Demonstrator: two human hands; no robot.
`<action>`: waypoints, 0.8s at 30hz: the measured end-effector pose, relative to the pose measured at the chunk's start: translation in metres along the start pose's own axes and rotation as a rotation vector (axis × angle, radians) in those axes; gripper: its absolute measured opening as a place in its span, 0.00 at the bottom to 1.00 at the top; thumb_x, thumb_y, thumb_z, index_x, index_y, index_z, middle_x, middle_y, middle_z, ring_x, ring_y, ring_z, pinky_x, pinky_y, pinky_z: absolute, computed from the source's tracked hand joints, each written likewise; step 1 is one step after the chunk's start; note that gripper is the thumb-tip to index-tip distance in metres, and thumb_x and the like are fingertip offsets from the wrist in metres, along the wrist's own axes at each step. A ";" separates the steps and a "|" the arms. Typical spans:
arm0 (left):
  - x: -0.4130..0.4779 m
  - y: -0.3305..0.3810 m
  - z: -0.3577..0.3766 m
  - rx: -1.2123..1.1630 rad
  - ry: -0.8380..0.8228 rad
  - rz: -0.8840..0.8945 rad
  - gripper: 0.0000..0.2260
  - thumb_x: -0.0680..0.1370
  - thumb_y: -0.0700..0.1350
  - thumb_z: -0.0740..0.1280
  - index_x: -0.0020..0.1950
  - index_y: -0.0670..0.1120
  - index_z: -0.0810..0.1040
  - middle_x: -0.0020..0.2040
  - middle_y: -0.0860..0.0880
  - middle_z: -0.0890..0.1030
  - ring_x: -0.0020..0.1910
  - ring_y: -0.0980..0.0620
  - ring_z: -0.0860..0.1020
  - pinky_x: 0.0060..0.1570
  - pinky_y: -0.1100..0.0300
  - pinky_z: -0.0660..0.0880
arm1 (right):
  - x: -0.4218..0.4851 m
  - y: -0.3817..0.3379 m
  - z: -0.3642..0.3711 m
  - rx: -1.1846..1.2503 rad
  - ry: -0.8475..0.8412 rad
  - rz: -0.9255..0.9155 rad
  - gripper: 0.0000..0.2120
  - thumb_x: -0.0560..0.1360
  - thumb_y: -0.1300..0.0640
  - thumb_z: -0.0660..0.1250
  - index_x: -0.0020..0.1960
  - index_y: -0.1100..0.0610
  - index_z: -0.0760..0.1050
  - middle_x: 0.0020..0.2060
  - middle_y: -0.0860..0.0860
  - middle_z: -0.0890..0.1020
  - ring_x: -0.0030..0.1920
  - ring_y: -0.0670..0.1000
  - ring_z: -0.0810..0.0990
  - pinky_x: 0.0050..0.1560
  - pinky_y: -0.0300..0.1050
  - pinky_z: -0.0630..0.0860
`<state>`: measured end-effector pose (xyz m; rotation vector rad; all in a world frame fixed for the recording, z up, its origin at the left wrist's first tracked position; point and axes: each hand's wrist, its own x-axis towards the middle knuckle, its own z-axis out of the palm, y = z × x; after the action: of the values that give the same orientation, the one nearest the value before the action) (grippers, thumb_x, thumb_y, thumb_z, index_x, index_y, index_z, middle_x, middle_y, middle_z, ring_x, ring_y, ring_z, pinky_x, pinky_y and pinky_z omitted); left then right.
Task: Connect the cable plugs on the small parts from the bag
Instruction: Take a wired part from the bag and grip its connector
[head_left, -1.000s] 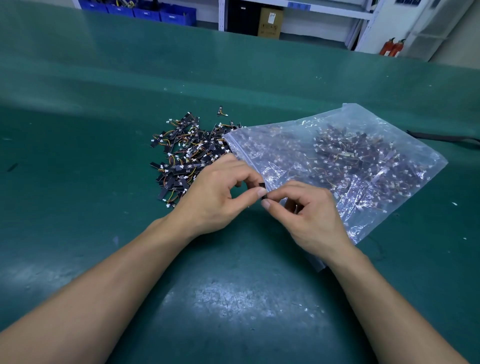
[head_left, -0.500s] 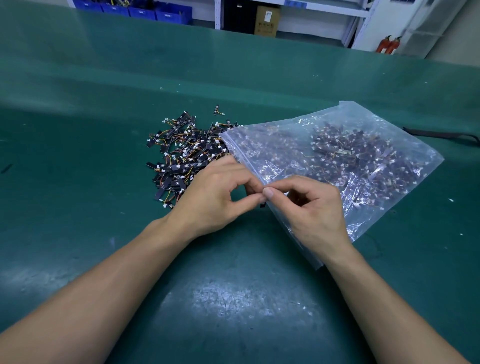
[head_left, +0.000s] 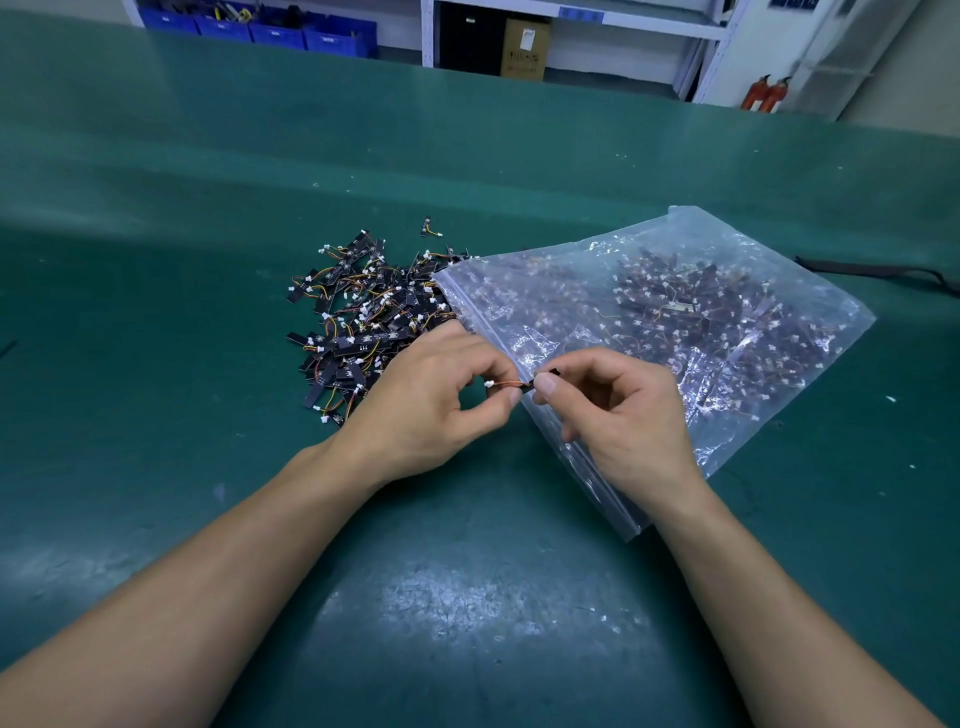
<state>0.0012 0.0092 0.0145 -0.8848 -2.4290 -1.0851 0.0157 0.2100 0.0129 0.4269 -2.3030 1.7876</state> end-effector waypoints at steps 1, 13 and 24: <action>0.000 0.000 0.000 -0.008 0.003 -0.001 0.04 0.76 0.44 0.70 0.43 0.46 0.80 0.39 0.62 0.75 0.44 0.59 0.71 0.46 0.62 0.69 | 0.000 0.001 0.001 -0.017 0.000 -0.005 0.03 0.75 0.59 0.74 0.44 0.53 0.83 0.34 0.50 0.84 0.26 0.46 0.76 0.29 0.43 0.75; -0.002 -0.001 -0.002 -0.064 0.057 -0.037 0.03 0.76 0.45 0.71 0.42 0.49 0.81 0.39 0.63 0.77 0.42 0.56 0.73 0.45 0.60 0.72 | -0.002 -0.003 0.004 0.007 0.026 -0.004 0.05 0.77 0.62 0.73 0.43 0.56 0.82 0.33 0.56 0.83 0.26 0.47 0.76 0.30 0.49 0.75; -0.002 -0.001 -0.005 -0.081 -0.003 -0.032 0.06 0.76 0.52 0.69 0.46 0.50 0.81 0.41 0.61 0.79 0.44 0.55 0.73 0.46 0.58 0.73 | -0.002 -0.002 0.003 -0.056 0.006 -0.048 0.03 0.75 0.55 0.73 0.42 0.50 0.82 0.31 0.53 0.82 0.26 0.51 0.75 0.30 0.48 0.74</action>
<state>0.0024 0.0037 0.0160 -0.8759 -2.4246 -1.2021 0.0179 0.2072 0.0136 0.4629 -2.3121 1.6951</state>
